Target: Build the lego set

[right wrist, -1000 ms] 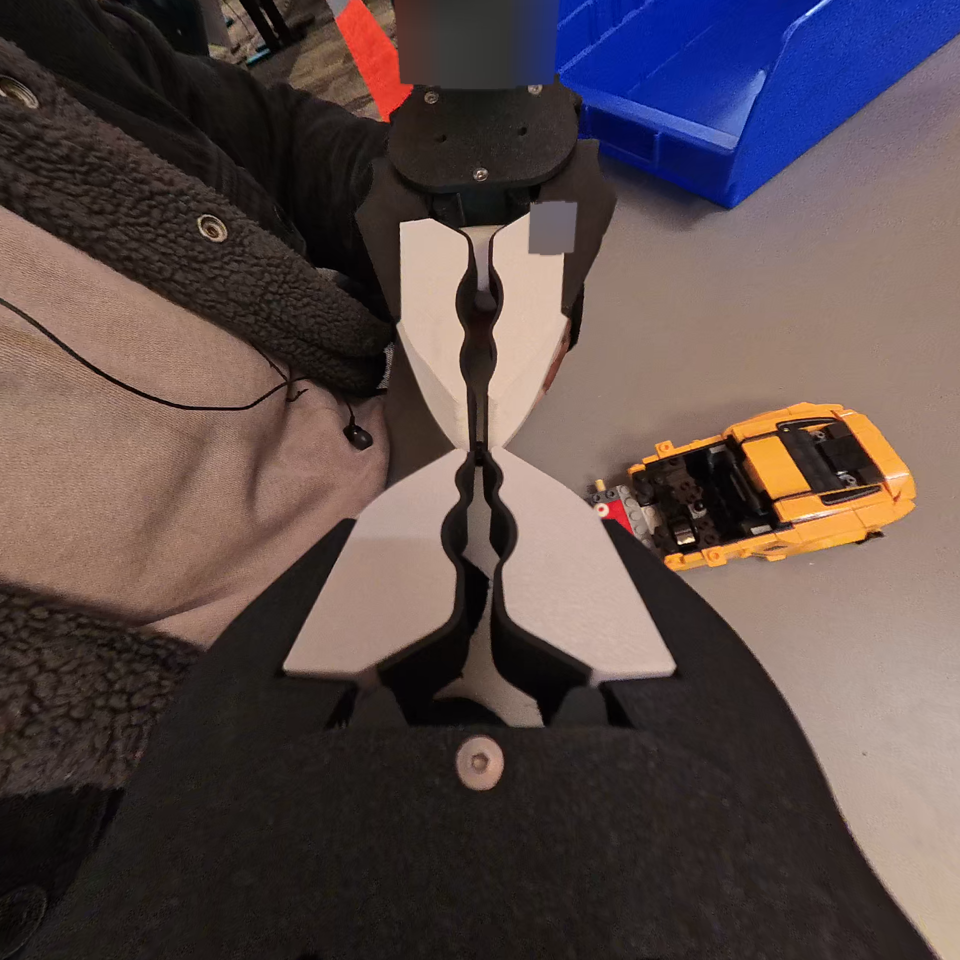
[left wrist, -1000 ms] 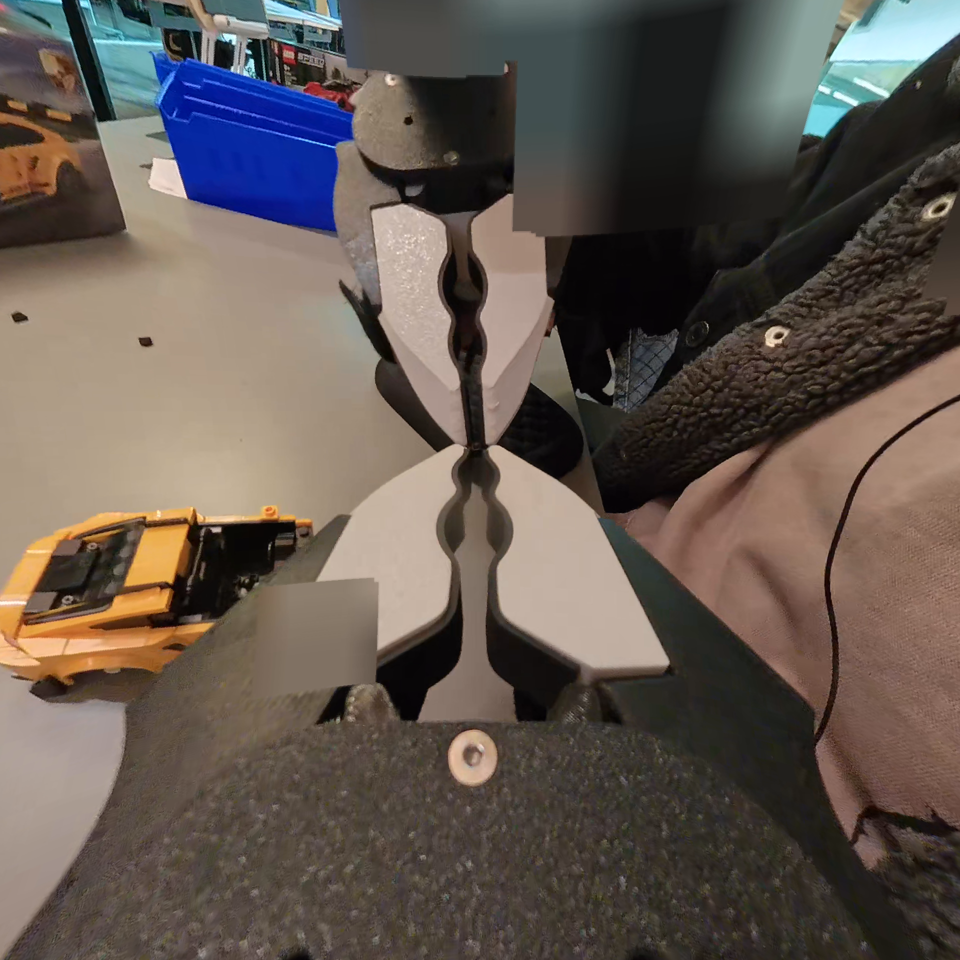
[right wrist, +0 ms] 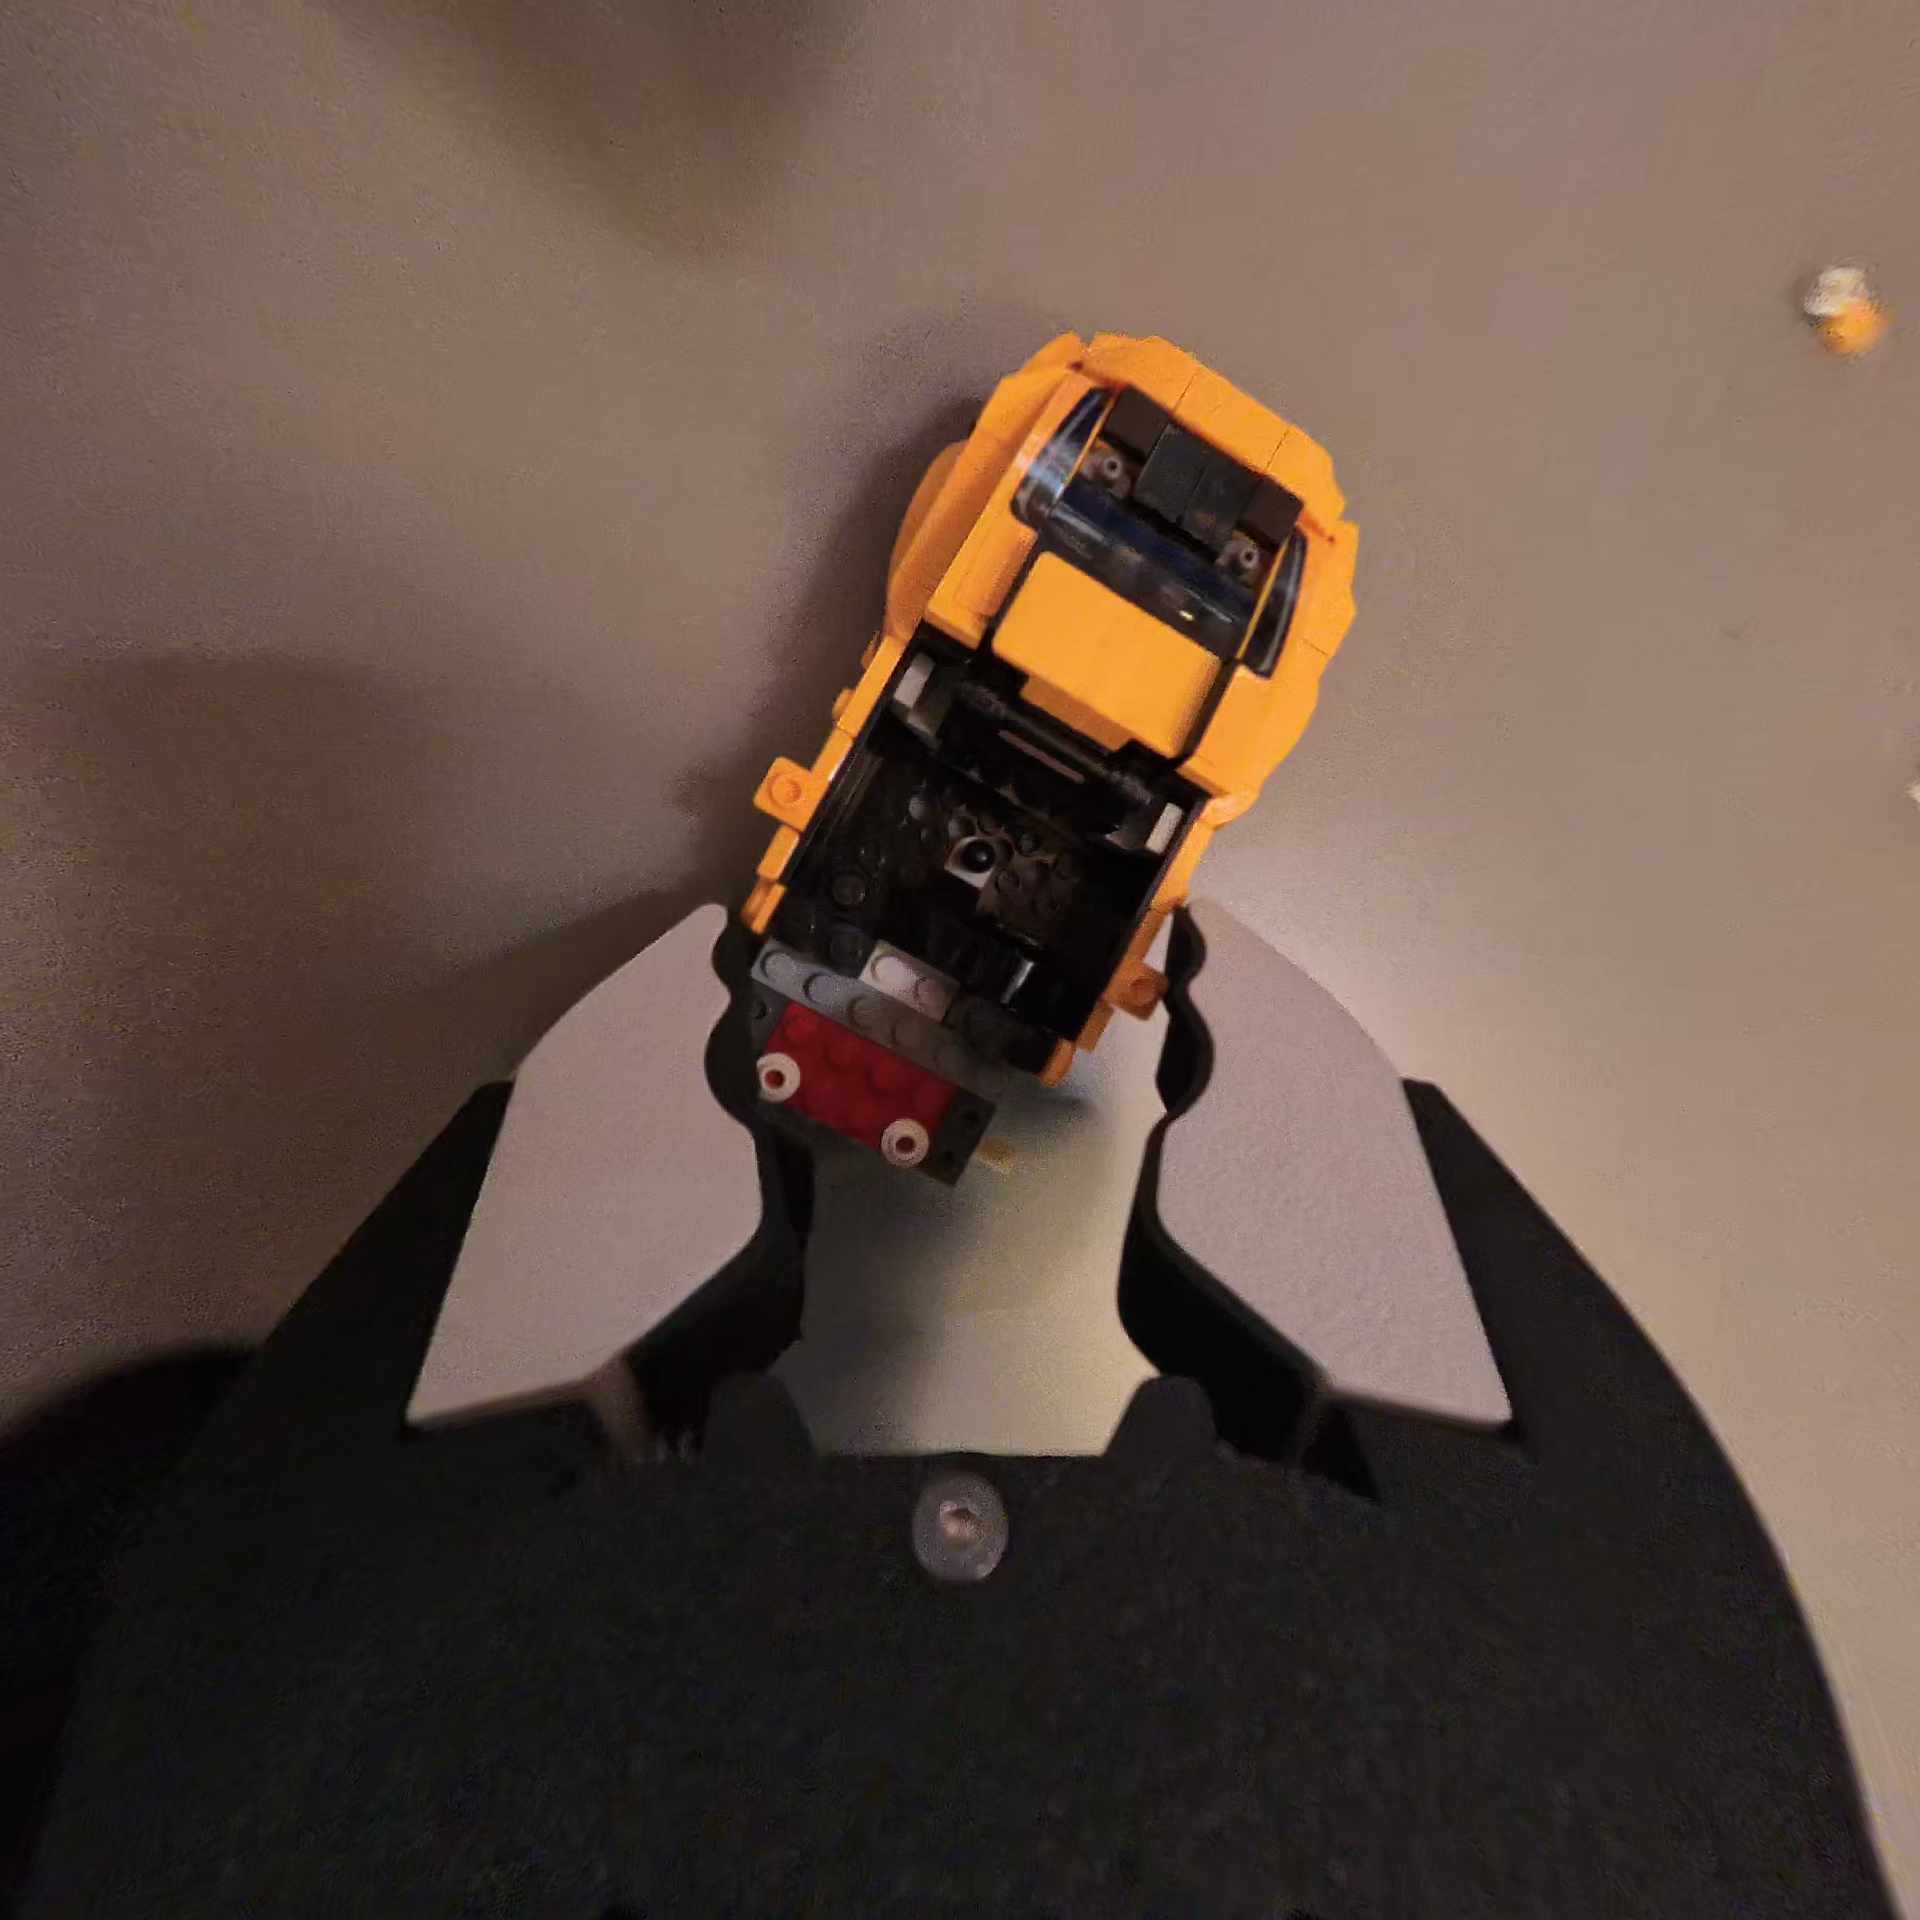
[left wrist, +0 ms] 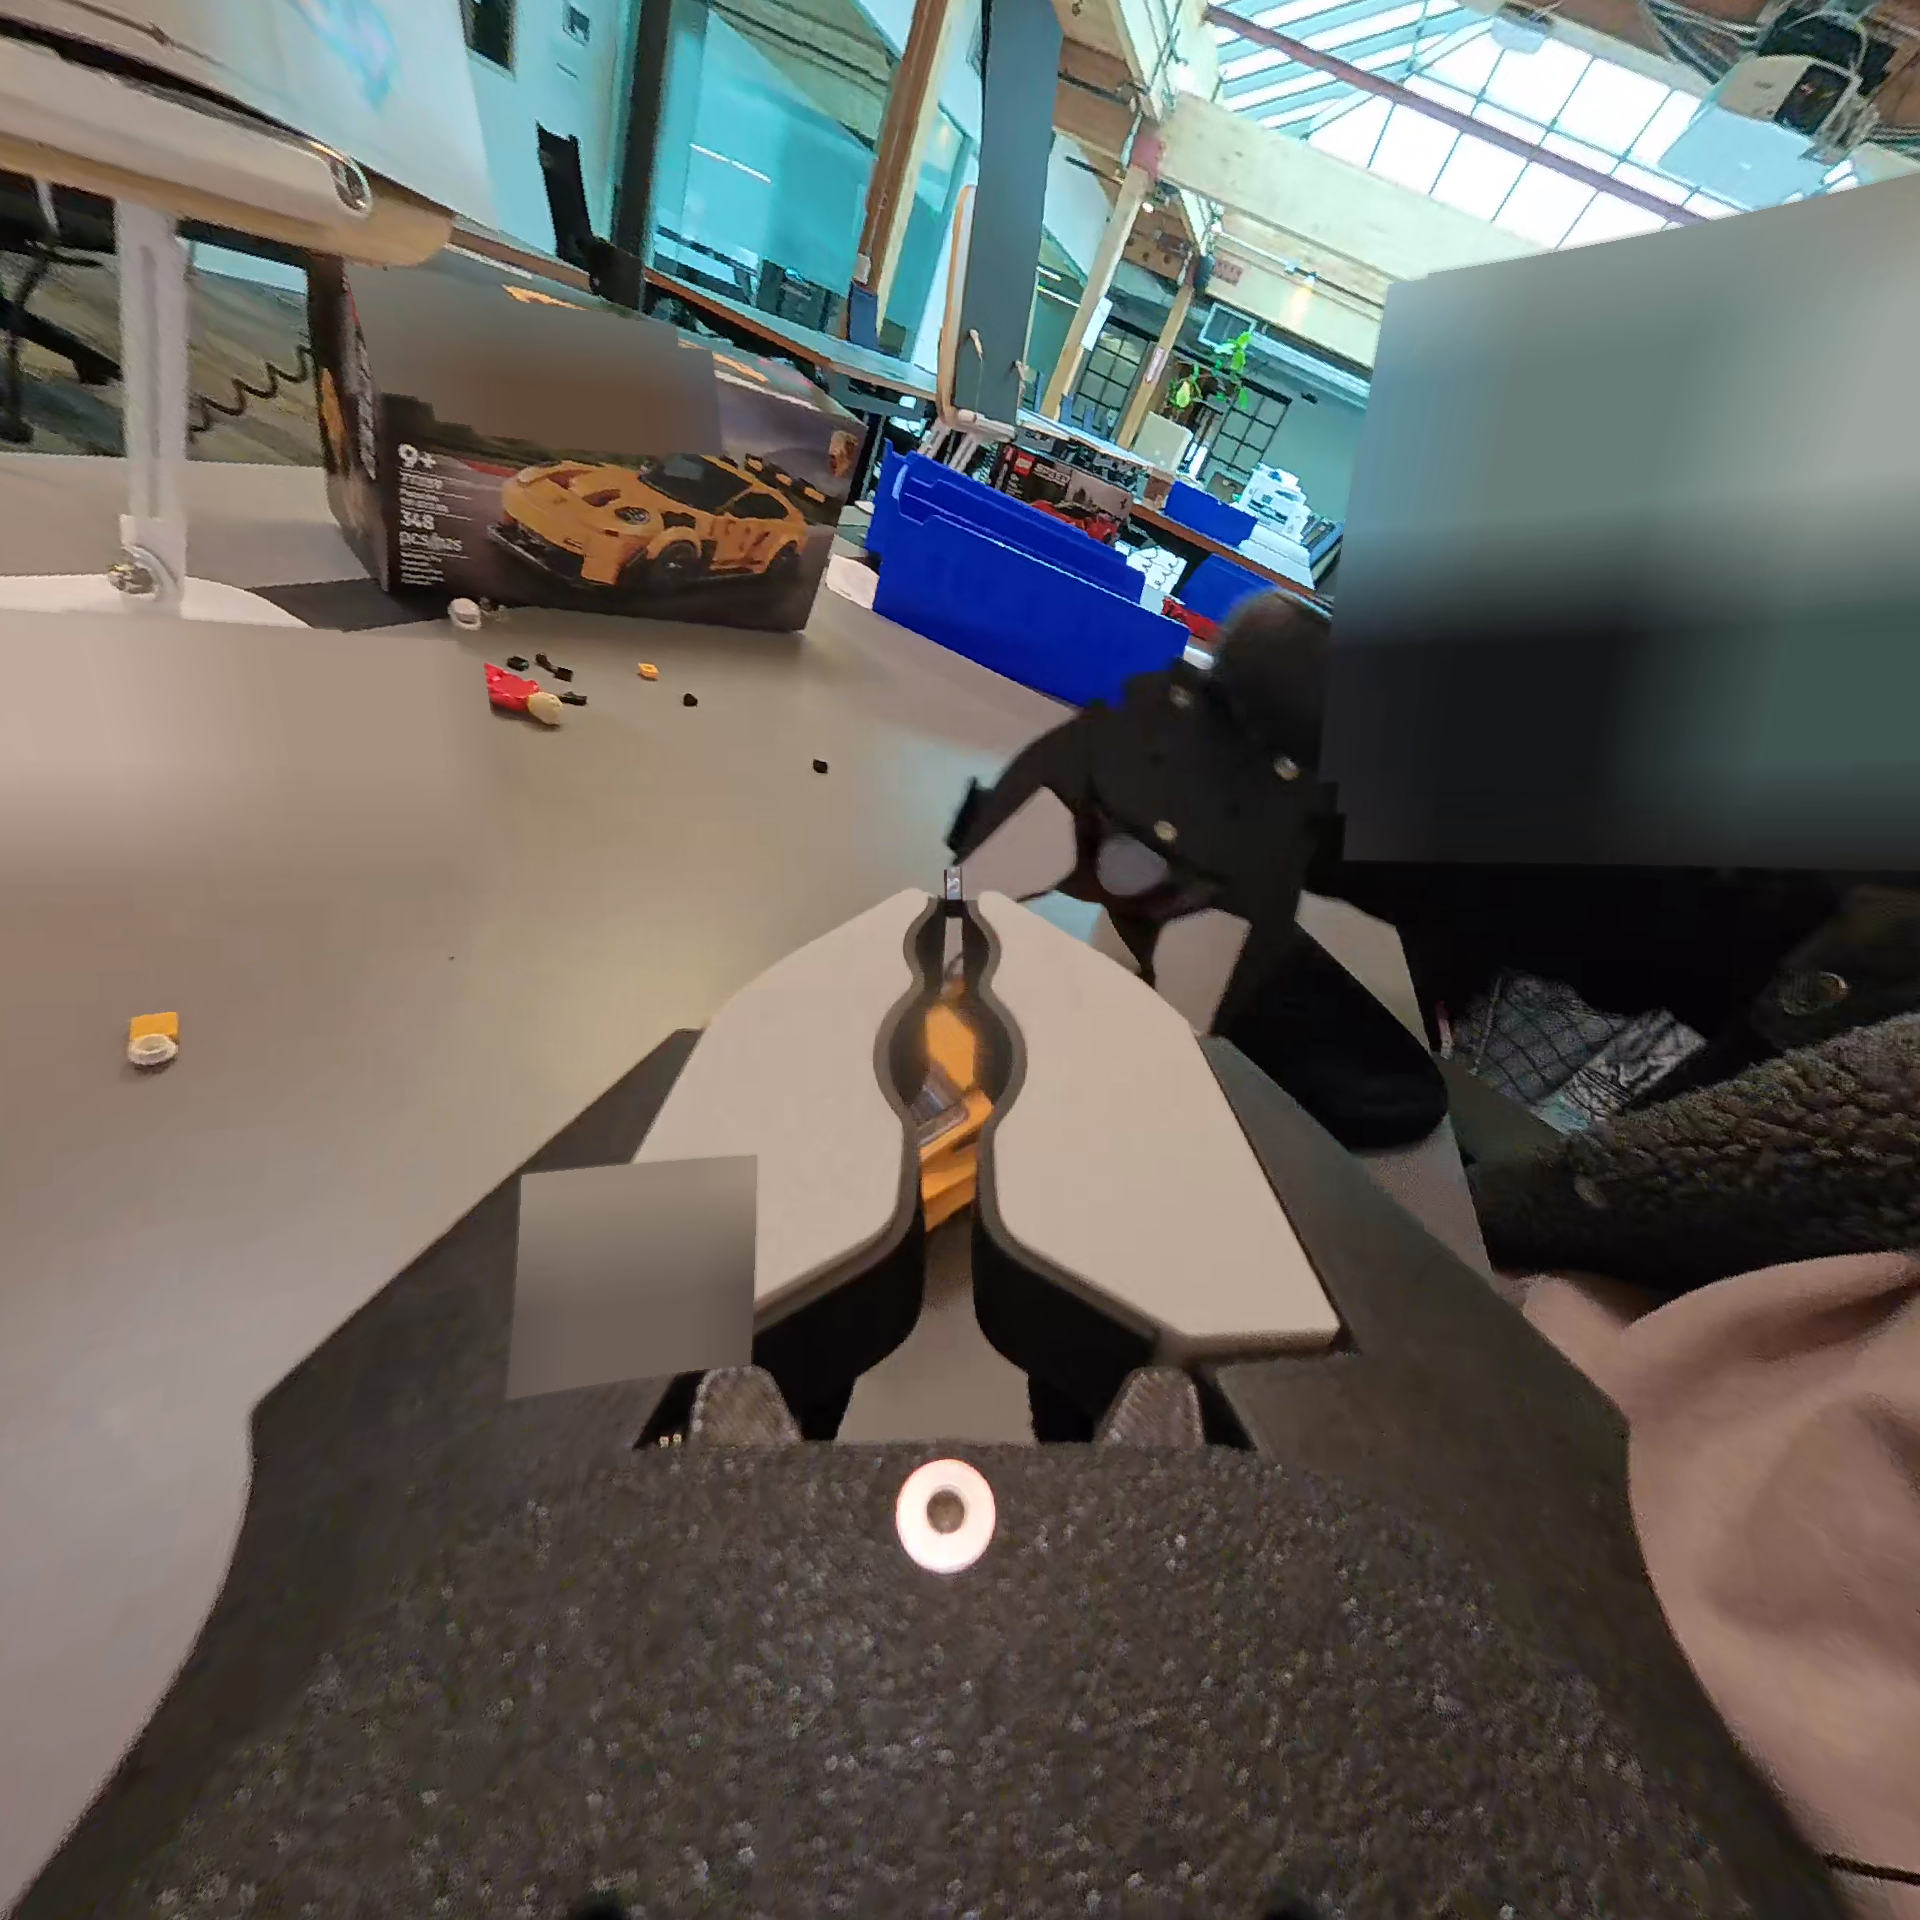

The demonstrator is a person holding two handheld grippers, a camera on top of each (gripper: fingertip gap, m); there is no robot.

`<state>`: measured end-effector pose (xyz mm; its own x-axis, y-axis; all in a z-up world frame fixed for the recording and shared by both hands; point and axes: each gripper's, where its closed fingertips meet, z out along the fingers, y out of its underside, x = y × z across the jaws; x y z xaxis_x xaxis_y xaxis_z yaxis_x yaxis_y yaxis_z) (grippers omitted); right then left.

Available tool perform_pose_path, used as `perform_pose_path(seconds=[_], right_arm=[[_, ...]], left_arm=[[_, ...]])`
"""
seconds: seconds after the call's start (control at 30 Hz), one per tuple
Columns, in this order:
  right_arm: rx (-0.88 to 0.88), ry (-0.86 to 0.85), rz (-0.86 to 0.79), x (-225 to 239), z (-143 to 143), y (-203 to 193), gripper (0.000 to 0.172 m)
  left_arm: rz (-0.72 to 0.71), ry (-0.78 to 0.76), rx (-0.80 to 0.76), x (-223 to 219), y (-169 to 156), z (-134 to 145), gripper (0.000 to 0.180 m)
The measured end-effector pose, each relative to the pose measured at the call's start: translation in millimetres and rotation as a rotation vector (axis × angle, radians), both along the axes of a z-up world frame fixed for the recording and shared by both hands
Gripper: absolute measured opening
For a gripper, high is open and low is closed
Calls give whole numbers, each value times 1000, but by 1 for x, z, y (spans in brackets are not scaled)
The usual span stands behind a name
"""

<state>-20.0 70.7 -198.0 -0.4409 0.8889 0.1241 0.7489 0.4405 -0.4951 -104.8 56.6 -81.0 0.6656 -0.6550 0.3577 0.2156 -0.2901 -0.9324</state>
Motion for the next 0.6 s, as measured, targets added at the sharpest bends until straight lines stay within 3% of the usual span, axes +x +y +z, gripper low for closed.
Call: perform_pose_path(seconds=[0.13, 0.3, 0.43, 0.53, 0.6], right_arm=[[3, -107, 160, 8, -3, 13, 76], [-5, -76, 159, 7, -2, 13, 83], [-129, 127, 29, 5, 31, 8, 84], [-164, 365, -170, -3, 69, 21, 69], [-145, 516, -280, -6, 92, 22, 50]], left_arm=[[-21, 18, -25, 5, 1, -11, 3], [-38, 6, -59, 8, 3, -18, 3], [-20, -21, -72, 8, 5, -19, 3], [-15, -116, -100, 13, 9, -10, 3], [-25, -178, -120, 23, 10, -4, 3]])
